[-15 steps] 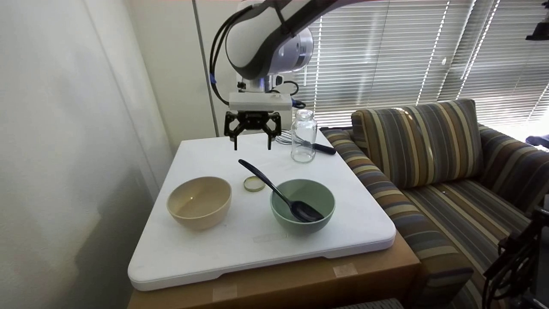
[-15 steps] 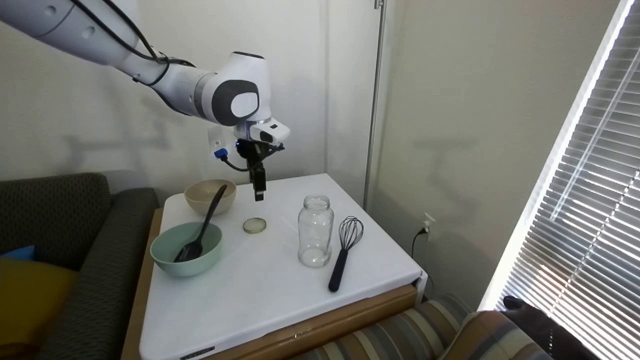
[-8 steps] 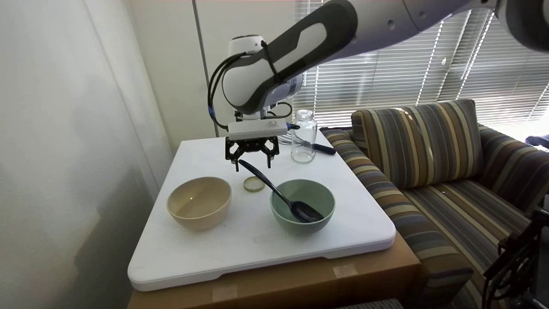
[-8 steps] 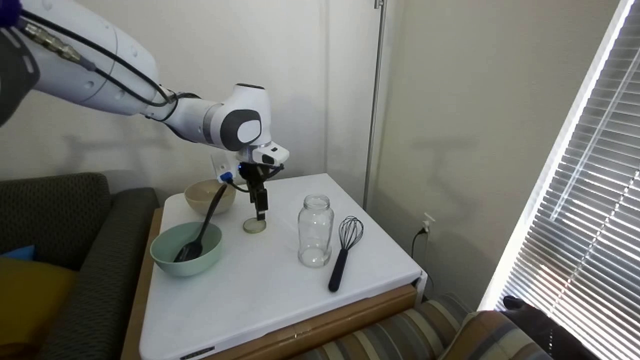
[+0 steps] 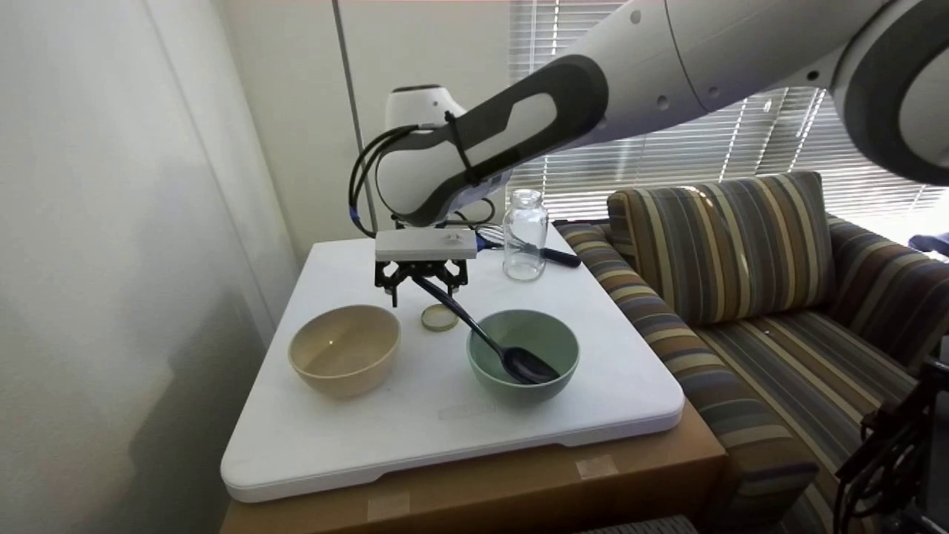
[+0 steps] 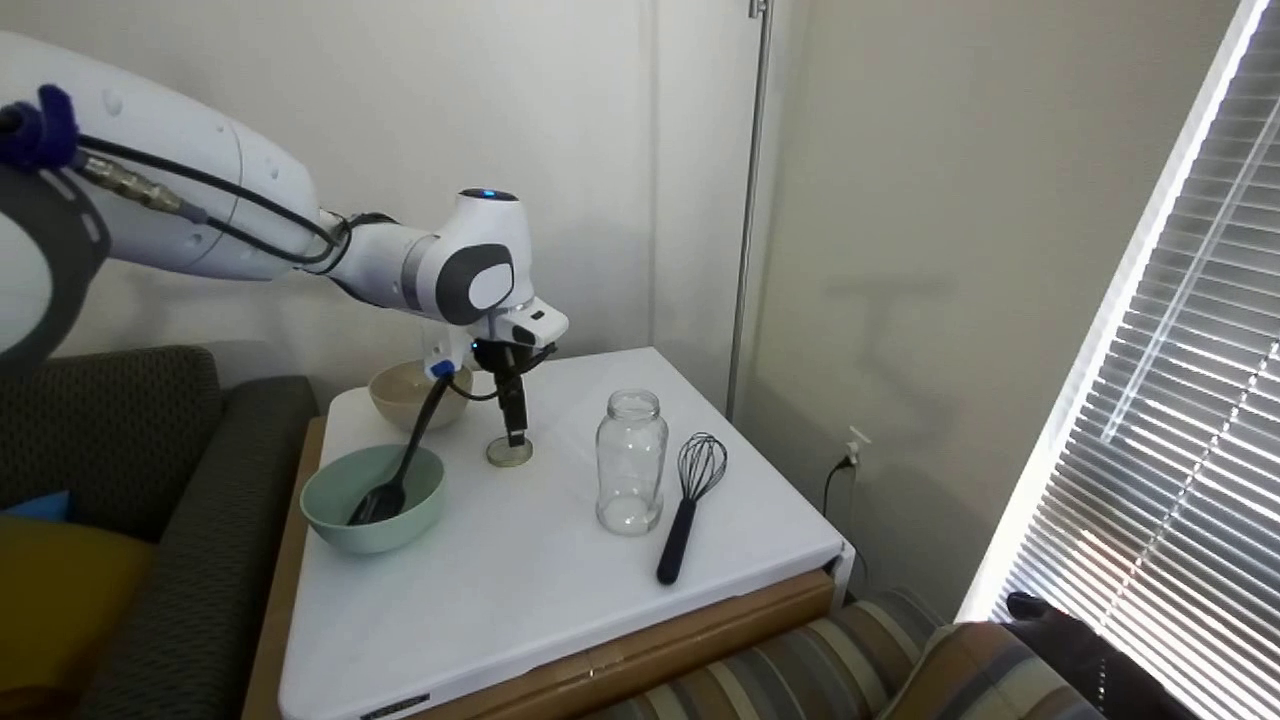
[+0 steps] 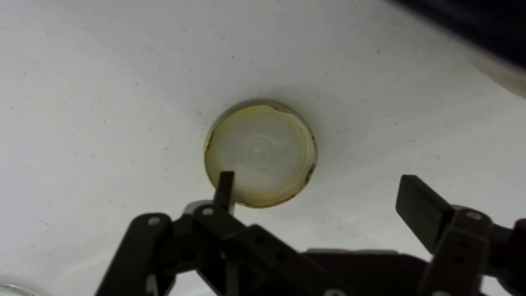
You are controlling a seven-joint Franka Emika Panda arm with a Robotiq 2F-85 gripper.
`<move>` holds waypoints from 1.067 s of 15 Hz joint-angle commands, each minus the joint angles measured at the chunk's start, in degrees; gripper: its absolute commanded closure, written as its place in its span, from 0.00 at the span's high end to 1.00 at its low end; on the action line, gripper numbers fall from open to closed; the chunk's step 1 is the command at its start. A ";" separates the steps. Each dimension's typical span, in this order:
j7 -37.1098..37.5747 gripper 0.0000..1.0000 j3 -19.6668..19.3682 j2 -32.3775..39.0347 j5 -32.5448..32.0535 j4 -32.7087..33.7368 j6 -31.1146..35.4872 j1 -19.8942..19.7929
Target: Move the lid to the right
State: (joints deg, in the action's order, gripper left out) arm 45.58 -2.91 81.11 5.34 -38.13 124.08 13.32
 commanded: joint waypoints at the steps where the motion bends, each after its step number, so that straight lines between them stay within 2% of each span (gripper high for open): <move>1: 4.10 1.00 0.32 5.24 -0.21 6.97 0.51 -0.63; 2: 5.19 1.00 0.29 6.19 -0.32 8.16 0.20 -0.73; 3: 5.67 1.00 0.65 2.78 -0.34 1.88 2.98 -0.87; 10: 9.20 1.00 0.94 3.52 -0.34 1.75 4.32 -1.06; 16: 10.51 0.82 0.53 3.44 -0.70 0.67 3.59 -1.41</move>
State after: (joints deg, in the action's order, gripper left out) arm 55.47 -2.89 84.54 5.25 -35.67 126.74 12.75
